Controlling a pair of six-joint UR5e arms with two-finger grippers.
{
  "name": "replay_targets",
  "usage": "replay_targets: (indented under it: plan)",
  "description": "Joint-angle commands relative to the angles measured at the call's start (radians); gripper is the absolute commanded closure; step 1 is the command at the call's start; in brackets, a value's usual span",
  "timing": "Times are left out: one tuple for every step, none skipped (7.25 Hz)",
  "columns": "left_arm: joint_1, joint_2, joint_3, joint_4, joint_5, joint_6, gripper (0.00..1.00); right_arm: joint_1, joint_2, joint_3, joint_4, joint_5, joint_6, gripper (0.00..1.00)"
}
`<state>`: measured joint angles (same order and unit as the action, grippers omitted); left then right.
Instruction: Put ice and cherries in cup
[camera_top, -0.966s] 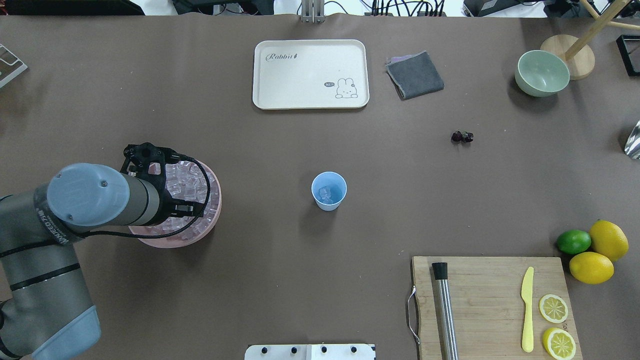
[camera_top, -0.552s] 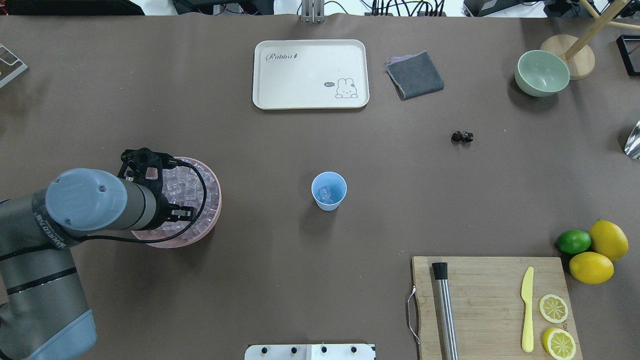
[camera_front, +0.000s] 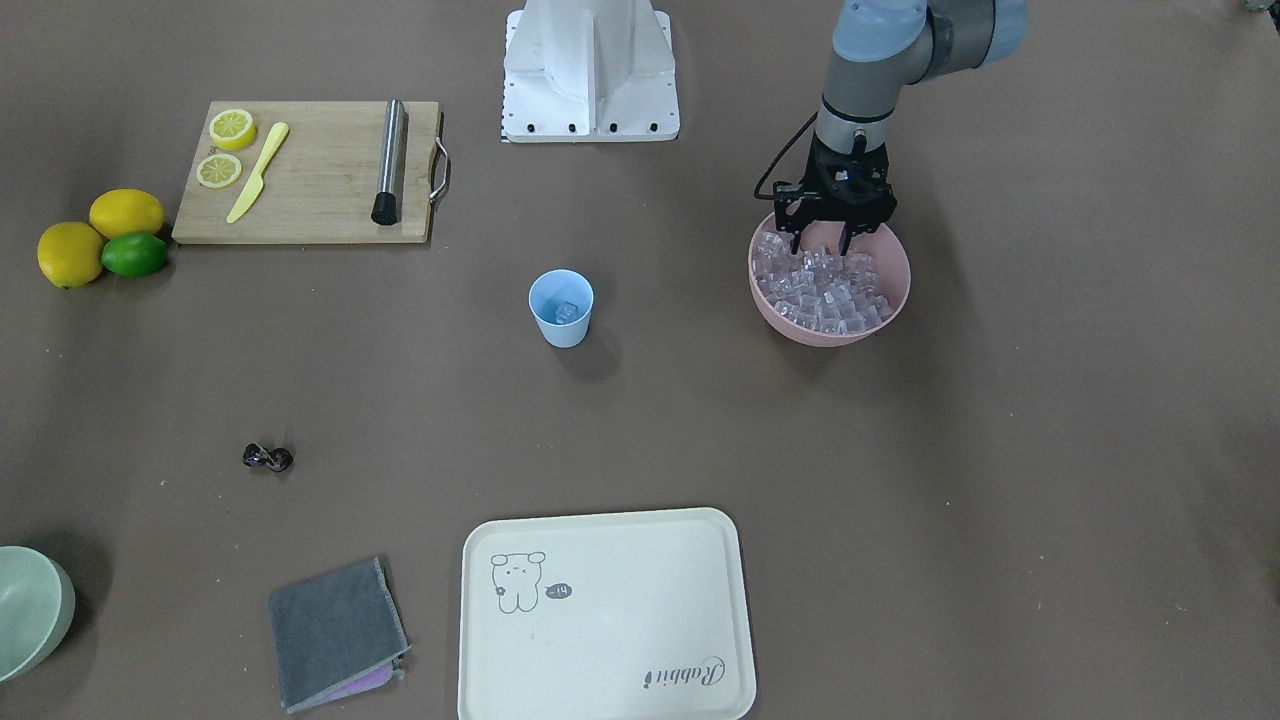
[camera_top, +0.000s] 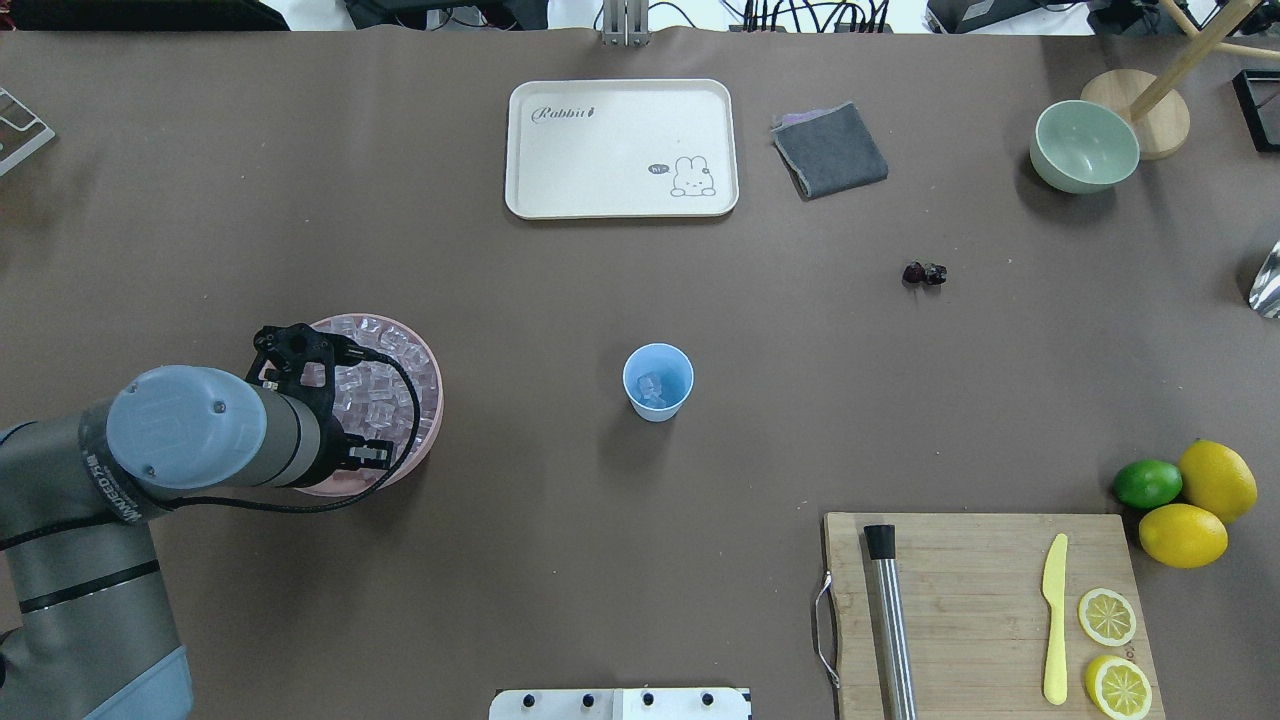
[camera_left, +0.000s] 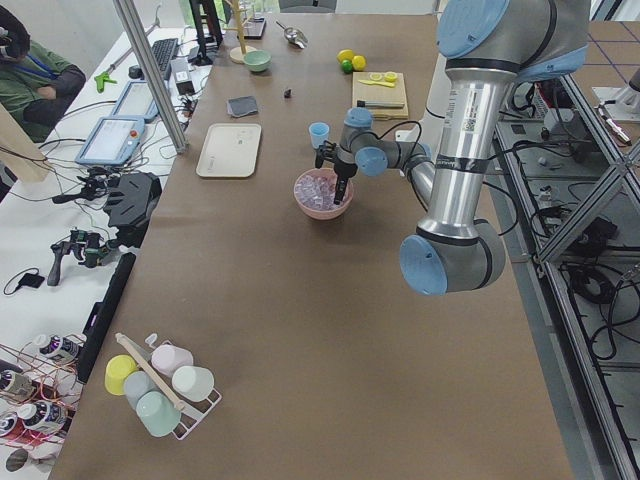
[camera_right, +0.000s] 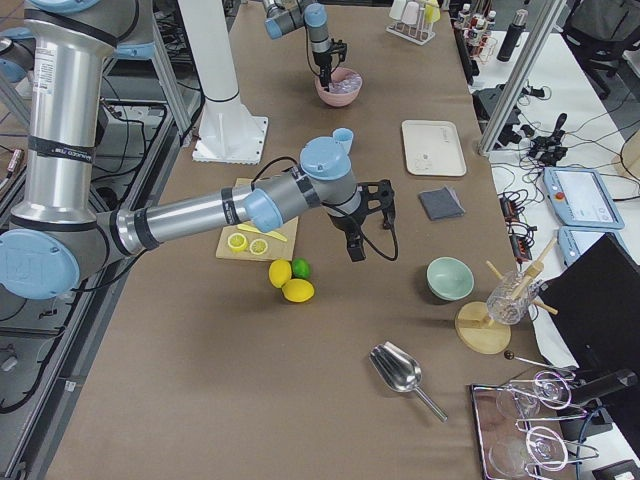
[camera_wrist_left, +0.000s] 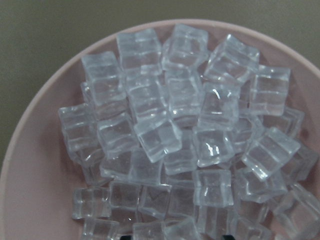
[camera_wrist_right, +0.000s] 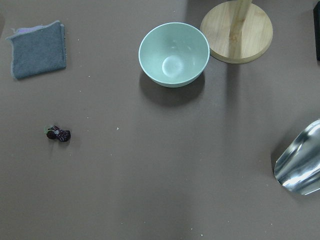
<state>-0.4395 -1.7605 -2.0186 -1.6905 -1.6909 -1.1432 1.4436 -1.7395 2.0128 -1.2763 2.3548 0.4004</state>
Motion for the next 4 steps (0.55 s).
replay_targets:
  plan:
    - [0.008, 0.001, 0.001, 0.000, -0.001, 0.000, 0.53, 0.001, 0.000, 0.001, 0.000, 0.001, 0.000, 0.00]
    - [0.007, 0.001, 0.001, 0.000, -0.001, 0.002, 0.59, 0.000, 0.000, 0.001, 0.000, 0.001, 0.000, 0.00]
    - [0.007, 0.004, 0.000, 0.000, -0.001, 0.003, 0.59, 0.001, 0.000, 0.001, 0.000, 0.001, 0.000, 0.00]
    - [0.005, 0.003, -0.003, 0.000, -0.003, 0.005, 0.59, 0.000, 0.000, 0.001, 0.000, 0.001, 0.000, 0.00]
